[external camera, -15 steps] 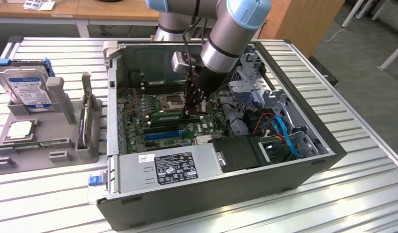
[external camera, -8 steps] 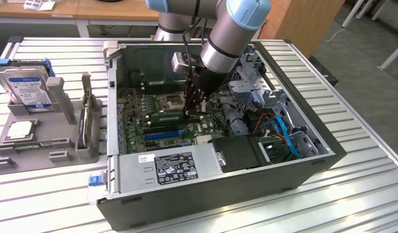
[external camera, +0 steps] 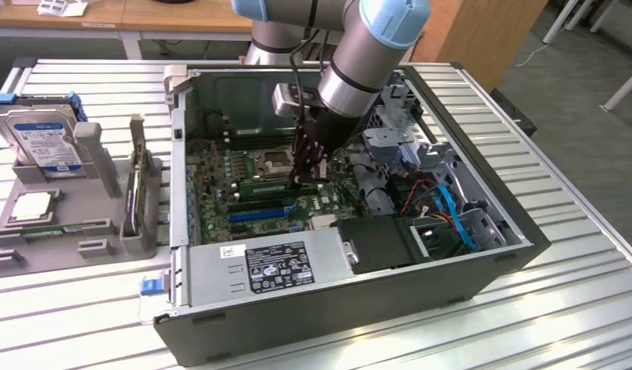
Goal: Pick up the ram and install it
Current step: 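Insert the ram into the slot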
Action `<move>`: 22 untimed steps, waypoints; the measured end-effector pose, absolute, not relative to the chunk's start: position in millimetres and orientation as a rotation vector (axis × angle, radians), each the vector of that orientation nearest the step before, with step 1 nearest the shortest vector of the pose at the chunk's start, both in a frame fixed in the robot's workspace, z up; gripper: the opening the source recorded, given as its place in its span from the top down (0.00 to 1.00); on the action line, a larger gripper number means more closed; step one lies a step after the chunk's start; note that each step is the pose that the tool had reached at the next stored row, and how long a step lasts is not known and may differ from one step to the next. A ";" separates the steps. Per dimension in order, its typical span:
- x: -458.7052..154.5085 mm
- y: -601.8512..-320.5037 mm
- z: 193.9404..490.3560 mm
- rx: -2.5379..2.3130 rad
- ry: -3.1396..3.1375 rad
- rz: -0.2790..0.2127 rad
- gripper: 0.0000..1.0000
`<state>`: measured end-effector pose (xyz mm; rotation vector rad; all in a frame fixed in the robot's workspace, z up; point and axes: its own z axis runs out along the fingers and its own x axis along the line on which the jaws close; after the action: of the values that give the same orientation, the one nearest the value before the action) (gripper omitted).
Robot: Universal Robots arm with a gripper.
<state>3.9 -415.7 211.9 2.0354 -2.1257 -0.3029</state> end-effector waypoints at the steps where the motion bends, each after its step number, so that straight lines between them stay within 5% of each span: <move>1: 3.8 -415.7 211.9 2.035 -2.126 -0.303 0.86; 22: 2.7 -415.6 210.8 2.035 -2.125 -0.302 0.86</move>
<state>2.7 -415.6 210.8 2.0347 -2.1252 -0.3024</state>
